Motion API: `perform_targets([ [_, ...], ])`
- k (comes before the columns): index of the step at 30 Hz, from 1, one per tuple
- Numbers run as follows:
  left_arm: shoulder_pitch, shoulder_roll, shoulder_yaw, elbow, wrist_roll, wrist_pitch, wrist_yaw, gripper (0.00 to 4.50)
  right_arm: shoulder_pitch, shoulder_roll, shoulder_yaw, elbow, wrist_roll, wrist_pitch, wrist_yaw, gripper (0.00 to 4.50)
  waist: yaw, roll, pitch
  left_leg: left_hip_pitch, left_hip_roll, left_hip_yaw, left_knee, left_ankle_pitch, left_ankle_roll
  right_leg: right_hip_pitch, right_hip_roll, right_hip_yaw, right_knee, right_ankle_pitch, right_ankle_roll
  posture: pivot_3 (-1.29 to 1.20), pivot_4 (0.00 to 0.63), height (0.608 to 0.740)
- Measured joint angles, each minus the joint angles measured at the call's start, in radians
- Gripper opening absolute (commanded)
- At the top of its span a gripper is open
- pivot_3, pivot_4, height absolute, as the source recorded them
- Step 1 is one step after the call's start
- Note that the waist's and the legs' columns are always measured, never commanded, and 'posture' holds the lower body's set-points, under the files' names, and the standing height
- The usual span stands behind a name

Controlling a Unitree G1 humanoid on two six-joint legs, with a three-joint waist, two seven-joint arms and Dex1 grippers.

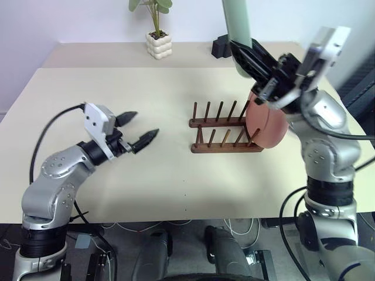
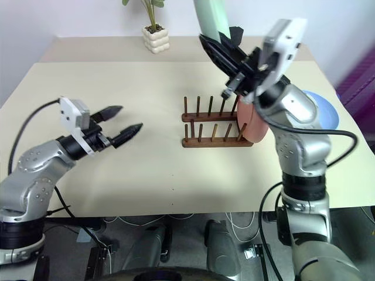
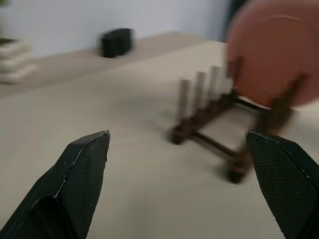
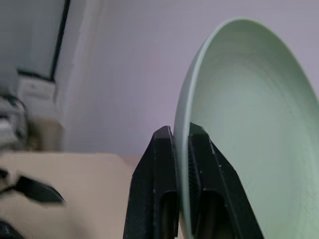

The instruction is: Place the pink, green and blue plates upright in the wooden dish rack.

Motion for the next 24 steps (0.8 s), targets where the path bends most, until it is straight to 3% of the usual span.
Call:
perform_targets([
  [6,0.004,-0.017,-0.116,0.000,0.015,-0.017,-0.057,4.47,0.116,-0.018,-0.116,-0.095,0.328,0.209,-0.119,0.00,-0.001,0.000,0.000,0.001,0.000,0.001,0.001,0.000,0.000,0.000,0.001,0.000,0.000,0.000,0.000,0.00,0.150,0.736],
  [11,-0.008,-0.032,-0.159,0.021,0.019,-0.021,-0.073,4.47,0.176,-0.036,-0.168,-0.116,0.488,0.273,-0.193,0.00,0.000,0.000,0.000,0.000,0.000,0.001,0.001,0.000,0.001,0.000,0.001,0.000,0.000,0.000,0.000,0.00,0.150,0.736],
  [24,-0.015,-0.036,-0.196,0.025,0.040,-0.025,-0.087,4.47,0.233,-0.037,-0.164,-0.122,0.580,0.300,-0.274,0.00,0.000,0.000,0.000,0.000,0.000,0.002,0.001,0.000,0.001,0.000,0.001,0.001,0.000,0.000,0.000,0.00,0.150,0.736],
])
